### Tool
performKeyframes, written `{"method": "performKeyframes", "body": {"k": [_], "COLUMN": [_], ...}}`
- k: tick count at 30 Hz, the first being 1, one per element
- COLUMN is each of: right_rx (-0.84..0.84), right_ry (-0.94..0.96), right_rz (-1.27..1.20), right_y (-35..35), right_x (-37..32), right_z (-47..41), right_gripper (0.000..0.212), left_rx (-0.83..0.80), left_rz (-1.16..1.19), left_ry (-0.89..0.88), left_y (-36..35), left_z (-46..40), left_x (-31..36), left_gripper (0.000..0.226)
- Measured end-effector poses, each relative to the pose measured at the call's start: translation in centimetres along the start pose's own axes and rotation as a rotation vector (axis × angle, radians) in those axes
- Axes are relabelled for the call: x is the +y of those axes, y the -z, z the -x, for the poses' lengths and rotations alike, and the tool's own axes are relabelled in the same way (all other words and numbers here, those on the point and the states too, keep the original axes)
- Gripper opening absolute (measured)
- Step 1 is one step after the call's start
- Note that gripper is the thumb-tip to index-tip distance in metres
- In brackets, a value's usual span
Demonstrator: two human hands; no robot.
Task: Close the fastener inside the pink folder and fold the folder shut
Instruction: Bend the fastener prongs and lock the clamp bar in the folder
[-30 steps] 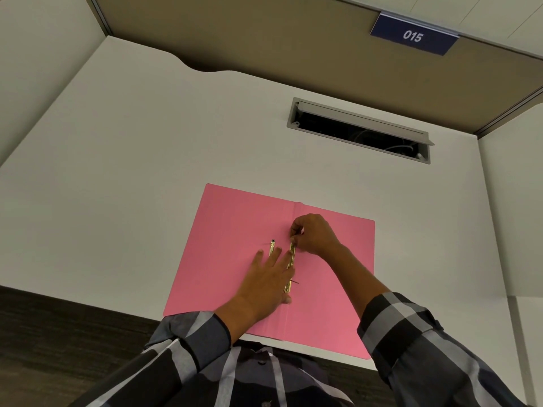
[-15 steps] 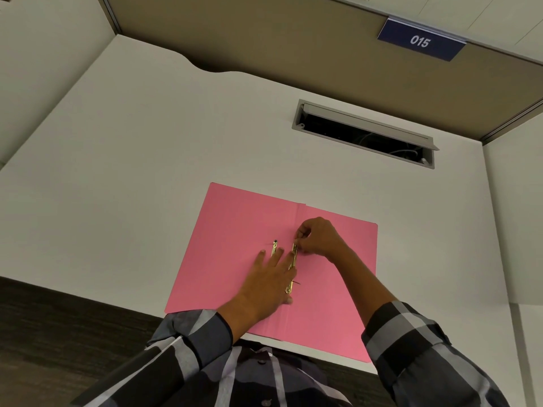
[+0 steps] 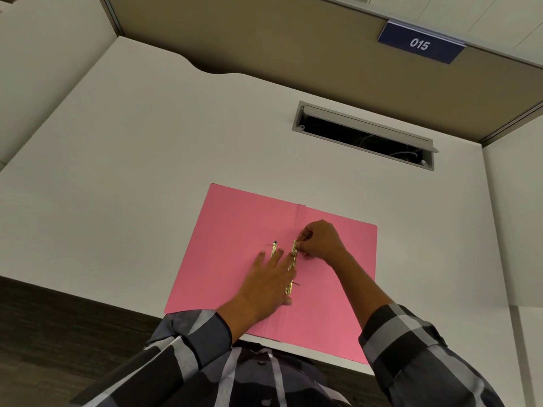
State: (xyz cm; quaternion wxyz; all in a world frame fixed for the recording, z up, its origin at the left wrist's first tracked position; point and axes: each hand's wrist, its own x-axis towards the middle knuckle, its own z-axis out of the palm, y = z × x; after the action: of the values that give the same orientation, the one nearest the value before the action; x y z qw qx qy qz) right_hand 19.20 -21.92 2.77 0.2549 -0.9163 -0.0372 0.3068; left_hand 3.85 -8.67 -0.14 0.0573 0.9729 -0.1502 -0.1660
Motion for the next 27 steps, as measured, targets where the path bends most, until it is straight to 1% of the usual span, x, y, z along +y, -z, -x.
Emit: {"method": "performKeyframes", "body": {"k": [6,14,18,20,22,23,26,27], "right_rx": [0.005,-0.009,-0.040,-0.042,-0.051,-0.061,-0.042,-0.035], "right_ry": [0.048,0.145,0.166,0.146,0.074,0.015,-0.192,-0.242], "right_rz": [0.086,0.267,0.316,0.313,0.248,0.171,-0.151,-0.225], "right_y": [-0.1,-0.1,0.3,0.5,0.6,0.7,0.9,0.9], "right_x": [-0.6,-1.3,-2.0,-2.3,-2.3,-2.2,-2.2,-2.3], "right_z": [-0.1,-0.3,-0.6,-0.8,-1.0,-1.0,-0.9,-0.9], "right_gripper": [0.006,0.014,0.015,0.015,0.015,0.016,0.015,0.015], "left_rx": [-0.003,-0.007,-0.001,-0.001,0.001,0.000,0.001,0.002], "left_rz": [0.012,0.006,0.014,0.021,0.022,0.024,0.035,0.038], "left_ry": [-0.002,-0.002,-0.002,-0.001,-0.002,-0.002,0.003,0.003], "left_y": [-0.1,-0.2,-0.1,-0.1,-0.1,-0.2,-0.2,-0.2], "left_z": [0.0,0.0,0.0,0.1,0.1,0.1,0.0,0.1], "left_x": [-0.1,-0.1,0.0,0.0,0.0,0.0,0.0,0.0], "left_gripper": [0.079,0.080,0.080,0.080,0.080,0.080,0.080,0.080]}}
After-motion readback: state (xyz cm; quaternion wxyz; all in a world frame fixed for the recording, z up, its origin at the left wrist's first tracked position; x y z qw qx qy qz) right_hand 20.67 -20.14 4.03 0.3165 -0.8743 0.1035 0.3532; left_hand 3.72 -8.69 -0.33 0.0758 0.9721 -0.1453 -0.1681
